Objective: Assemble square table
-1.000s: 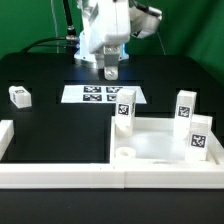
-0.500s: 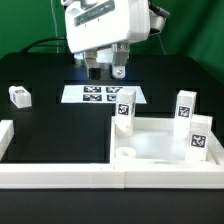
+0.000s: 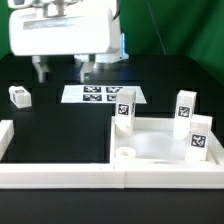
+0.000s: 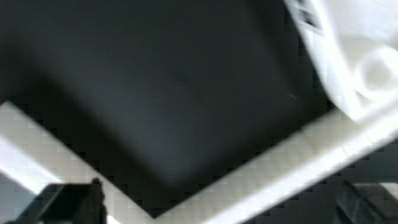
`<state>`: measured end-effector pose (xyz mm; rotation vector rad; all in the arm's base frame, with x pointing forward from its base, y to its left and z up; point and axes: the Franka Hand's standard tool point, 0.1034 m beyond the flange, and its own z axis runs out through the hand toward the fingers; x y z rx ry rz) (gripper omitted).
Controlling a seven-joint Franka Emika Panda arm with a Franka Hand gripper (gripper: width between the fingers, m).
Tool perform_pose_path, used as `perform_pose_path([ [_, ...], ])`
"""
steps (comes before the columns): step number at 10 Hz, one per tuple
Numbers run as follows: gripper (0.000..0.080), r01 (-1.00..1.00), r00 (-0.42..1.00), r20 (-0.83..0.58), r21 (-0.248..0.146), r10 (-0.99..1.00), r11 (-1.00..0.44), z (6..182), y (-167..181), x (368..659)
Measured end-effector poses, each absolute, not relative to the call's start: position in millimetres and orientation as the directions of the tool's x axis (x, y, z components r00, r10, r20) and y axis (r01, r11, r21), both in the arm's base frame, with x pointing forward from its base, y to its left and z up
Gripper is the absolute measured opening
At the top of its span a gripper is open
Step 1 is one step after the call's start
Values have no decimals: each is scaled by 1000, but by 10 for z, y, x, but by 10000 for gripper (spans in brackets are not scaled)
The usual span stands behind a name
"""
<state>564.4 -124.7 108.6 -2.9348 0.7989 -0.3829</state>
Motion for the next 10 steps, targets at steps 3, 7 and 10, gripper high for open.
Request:
perform_pose_path([
  [3, 648, -298, 919, 253, -61, -304, -953, 1060, -1302, 5630],
  [7, 648, -69, 985, 154, -22, -72, -997, 902, -1322, 5389],
  [10, 648, 183, 982, 42, 4, 183, -983, 730, -1333, 5173],
])
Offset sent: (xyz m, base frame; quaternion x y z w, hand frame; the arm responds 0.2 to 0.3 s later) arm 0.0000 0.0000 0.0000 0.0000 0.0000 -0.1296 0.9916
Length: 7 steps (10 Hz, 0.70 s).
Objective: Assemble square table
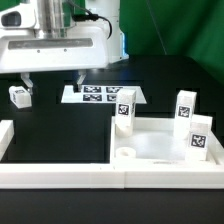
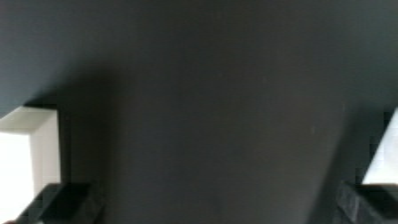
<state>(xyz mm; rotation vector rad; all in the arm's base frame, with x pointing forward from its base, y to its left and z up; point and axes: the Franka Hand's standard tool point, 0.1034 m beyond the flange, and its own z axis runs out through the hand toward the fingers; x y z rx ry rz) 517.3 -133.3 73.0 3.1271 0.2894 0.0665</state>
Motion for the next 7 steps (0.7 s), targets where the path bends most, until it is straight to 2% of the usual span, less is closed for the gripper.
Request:
perform_pose_path([
  [1, 648, 219, 973, 60, 37, 221, -975, 695, -1361, 5137],
  [4, 648, 380, 923, 39, 50, 382, -924, 689, -1385, 5117],
  [5, 648, 384, 923, 12, 29, 385, -923, 667, -1362, 5084],
  [7, 648, 386, 914, -120, -40, 388, -922, 595, -1485, 4853],
])
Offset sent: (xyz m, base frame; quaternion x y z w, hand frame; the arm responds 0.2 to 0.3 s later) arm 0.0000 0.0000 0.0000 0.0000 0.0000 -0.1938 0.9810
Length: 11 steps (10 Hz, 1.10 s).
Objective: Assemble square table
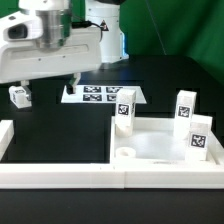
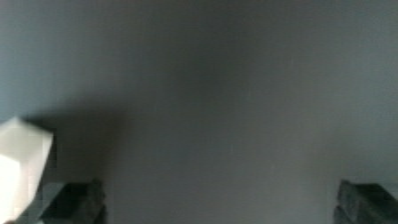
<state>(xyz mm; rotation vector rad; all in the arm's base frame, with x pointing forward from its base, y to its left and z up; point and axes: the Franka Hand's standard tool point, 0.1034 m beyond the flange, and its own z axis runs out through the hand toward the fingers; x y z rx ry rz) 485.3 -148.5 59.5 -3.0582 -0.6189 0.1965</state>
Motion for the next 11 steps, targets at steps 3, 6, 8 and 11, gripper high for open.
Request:
perform_pose_path([
  [3, 648, 412, 875, -261, -43, 408, -910, 587, -1704, 4765],
  [6, 648, 403, 818, -418, -70, 394, -912, 540, -1600, 4746],
  [8, 648, 419, 734, -562, -68, 382, -906, 474, -1729, 4562],
  [11, 648, 433, 634, -686, -68, 357, -899, 429, -2030, 4274],
])
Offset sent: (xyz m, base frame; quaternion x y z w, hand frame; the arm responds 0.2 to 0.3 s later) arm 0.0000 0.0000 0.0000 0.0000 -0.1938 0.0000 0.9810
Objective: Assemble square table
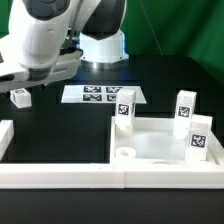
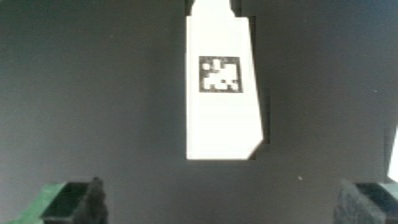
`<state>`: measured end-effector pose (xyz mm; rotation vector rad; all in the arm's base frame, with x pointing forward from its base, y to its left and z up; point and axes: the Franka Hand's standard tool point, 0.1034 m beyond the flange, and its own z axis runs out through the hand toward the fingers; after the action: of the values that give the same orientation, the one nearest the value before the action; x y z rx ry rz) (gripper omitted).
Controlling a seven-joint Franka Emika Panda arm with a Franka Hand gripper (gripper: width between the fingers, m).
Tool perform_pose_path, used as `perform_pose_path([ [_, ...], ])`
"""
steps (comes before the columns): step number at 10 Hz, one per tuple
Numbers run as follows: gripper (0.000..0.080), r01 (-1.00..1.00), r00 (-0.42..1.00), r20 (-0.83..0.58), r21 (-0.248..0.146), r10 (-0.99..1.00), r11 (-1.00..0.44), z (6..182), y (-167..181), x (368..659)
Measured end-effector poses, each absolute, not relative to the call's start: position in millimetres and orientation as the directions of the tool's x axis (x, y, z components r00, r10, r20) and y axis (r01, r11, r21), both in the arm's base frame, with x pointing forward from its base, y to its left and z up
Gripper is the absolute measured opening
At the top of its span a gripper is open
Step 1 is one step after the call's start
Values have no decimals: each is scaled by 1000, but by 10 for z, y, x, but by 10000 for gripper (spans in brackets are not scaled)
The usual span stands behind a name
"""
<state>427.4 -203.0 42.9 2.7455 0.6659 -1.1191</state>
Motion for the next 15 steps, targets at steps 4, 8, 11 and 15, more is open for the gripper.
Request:
perform_pose_path([
  [4, 648, 429, 567, -752, -79, 336, -900, 393, -1963, 4255],
  [8, 648, 404, 574, -758, -64, 308, -913, 216, -2229, 3935],
  [11, 637, 405, 574, -758, -65, 309, -912, 186, -2231, 3909],
  [15, 285, 405, 574, -758, -65, 309, -912, 185, -2233, 3906],
])
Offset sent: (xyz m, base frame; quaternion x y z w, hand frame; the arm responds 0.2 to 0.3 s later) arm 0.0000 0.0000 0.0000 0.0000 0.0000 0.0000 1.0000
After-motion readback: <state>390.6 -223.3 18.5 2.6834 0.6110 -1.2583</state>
